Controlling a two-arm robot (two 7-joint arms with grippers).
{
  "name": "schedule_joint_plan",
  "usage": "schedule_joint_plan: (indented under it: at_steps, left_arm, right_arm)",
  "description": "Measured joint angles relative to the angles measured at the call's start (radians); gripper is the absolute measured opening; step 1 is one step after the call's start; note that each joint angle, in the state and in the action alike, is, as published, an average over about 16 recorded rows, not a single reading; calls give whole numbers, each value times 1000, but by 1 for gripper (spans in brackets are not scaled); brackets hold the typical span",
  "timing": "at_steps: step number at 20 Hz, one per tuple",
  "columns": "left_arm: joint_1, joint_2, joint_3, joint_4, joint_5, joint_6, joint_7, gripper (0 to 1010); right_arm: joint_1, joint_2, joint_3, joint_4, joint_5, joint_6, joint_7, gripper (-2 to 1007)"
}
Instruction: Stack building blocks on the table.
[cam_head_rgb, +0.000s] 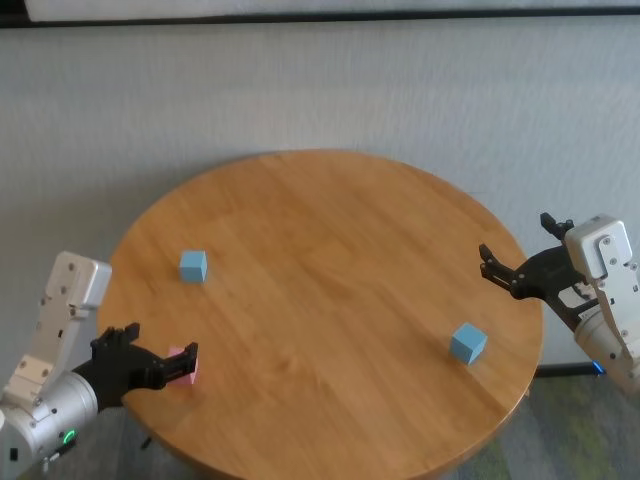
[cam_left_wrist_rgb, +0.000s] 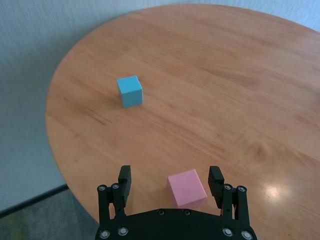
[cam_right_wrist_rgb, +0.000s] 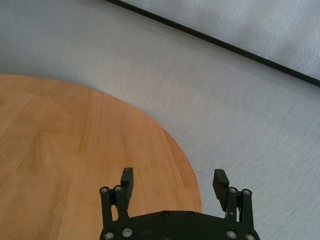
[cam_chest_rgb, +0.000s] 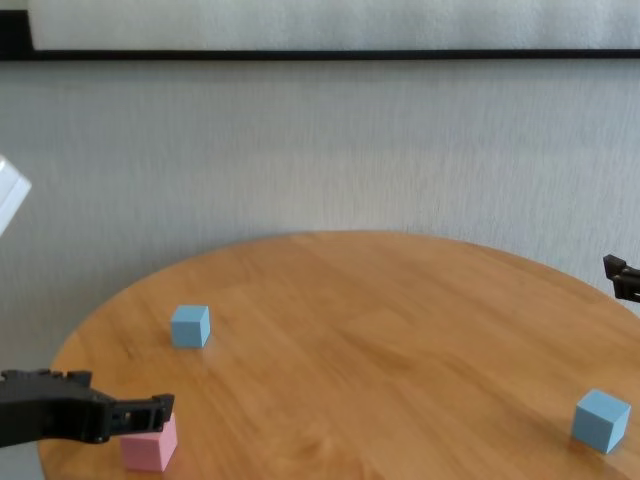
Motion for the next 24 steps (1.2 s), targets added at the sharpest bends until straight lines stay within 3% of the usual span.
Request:
schedule_joint_plan:
  at_steps: [9,24]
  left_arm:
    - [3,-16,-14,2,-5,46,-17,1000]
    - [-10,-44,-16,34,22,79,-46,1000]
  right_arm:
    - [0,0,0,0,0,0,0,1005]
    - [0,0,0,0,0,0,0,1005]
